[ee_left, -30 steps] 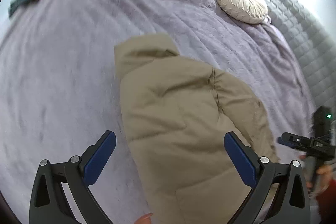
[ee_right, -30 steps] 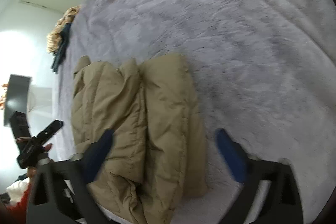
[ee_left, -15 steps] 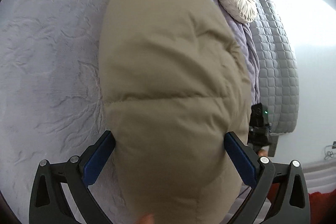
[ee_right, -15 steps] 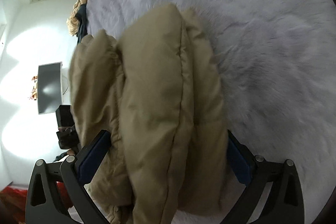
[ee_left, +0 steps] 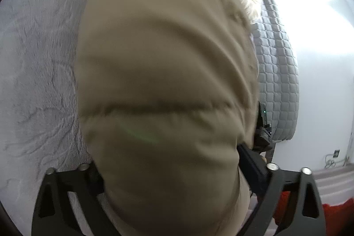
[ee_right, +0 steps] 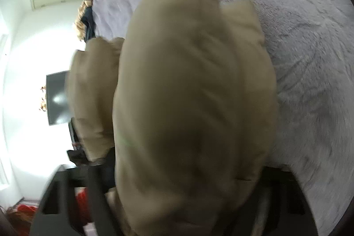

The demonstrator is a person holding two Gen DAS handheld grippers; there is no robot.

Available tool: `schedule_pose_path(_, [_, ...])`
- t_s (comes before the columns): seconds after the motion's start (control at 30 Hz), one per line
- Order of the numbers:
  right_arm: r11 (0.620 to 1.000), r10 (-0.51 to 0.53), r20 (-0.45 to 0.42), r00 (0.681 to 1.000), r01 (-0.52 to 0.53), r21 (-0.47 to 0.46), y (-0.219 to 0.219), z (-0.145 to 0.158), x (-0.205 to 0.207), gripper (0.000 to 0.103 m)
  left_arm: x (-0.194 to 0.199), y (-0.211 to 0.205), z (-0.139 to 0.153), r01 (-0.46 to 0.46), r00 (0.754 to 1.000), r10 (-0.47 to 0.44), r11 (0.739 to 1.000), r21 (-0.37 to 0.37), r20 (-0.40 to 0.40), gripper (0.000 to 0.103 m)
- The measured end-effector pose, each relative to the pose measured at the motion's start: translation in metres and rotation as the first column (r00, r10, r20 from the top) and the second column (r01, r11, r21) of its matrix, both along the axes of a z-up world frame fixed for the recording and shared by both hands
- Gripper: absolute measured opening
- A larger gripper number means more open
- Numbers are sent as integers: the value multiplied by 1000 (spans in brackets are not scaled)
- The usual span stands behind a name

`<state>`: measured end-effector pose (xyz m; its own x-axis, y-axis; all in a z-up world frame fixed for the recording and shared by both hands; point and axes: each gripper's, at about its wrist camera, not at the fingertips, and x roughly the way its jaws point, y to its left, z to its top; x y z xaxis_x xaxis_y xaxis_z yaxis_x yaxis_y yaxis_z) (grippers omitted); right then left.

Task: Fold large clothes

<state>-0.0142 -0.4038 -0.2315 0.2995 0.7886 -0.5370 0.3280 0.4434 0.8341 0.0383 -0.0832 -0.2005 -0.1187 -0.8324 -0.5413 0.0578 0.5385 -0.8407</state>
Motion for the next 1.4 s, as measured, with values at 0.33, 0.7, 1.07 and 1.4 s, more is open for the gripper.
schedule_pose_path(0.33, [999, -28, 143, 989, 30, -11, 59, 63, 8, 45, 16, 49, 60, -24, 989, 33, 998, -66, 144, 80])
schedule_pose_path(0.7, [997, 46, 195, 980, -56, 45, 202, 57, 105, 45, 59, 182, 78, -157, 963, 147, 987, 24, 224, 81])
schedule_pose_path(1.07, [997, 75, 131, 989, -74, -8, 261, 19, 139, 58, 71, 228, 12, -208, 967, 188, 973, 103, 173, 94])
schedule_pose_path(1.4, [964, 138, 122, 983, -105, -245, 255, 80, 121, 59, 43, 244, 64, -282, 922, 135, 876, 391, 364, 94])
